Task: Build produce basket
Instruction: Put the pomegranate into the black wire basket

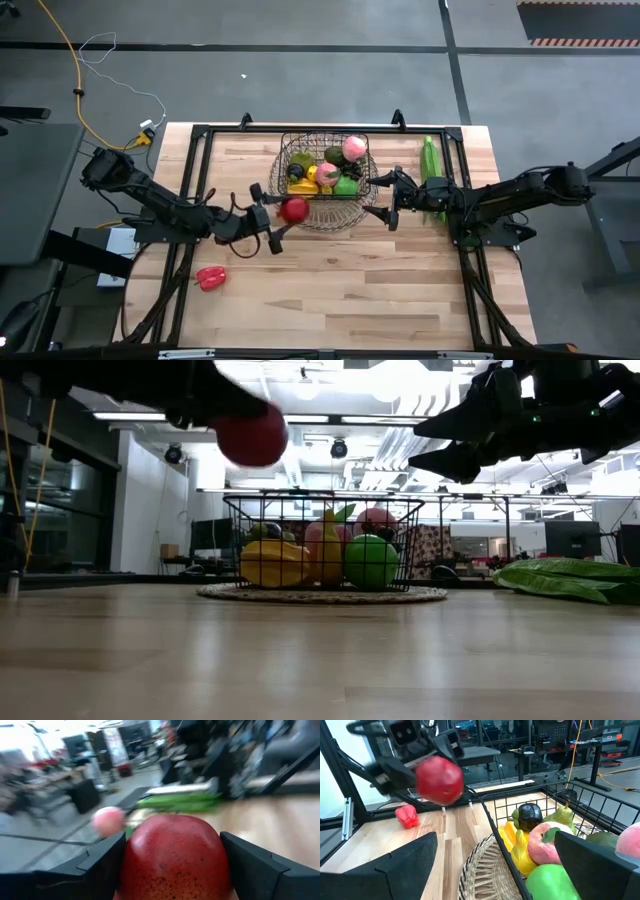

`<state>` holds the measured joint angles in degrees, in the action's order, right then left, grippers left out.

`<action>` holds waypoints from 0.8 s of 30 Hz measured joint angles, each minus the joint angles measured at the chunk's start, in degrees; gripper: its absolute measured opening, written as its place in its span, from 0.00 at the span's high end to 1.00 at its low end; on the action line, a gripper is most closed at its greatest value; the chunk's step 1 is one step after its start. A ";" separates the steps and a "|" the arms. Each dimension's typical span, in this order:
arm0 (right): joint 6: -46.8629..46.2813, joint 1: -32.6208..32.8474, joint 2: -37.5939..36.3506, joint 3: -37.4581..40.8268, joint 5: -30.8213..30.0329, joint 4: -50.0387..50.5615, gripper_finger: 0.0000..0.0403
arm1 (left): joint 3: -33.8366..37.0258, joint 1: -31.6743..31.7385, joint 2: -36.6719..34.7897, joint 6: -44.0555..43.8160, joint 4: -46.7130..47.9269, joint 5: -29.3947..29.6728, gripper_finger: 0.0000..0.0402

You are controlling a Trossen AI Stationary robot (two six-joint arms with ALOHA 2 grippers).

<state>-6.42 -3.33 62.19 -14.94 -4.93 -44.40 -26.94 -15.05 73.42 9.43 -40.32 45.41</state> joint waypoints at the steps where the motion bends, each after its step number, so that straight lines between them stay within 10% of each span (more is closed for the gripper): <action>1: 0.00 0.00 0.00 0.00 0.00 0.05 0.03 | -0.42 0.30 -0.31 -2.14 -0.01 -2.23 0.28; 8: -0.09 0.00 0.00 0.00 0.00 0.46 0.03 | 0.14 4.51 -4.02 -8.51 1.09 -28.83 0.28; 24: -0.02 0.00 0.00 0.00 -0.01 0.90 0.03 | 15.82 9.16 -26.10 -12.89 -1.65 -29.38 0.28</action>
<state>-6.44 -3.33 62.19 -14.94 -4.94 -43.51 -11.13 -5.89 47.33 -3.45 -41.97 16.03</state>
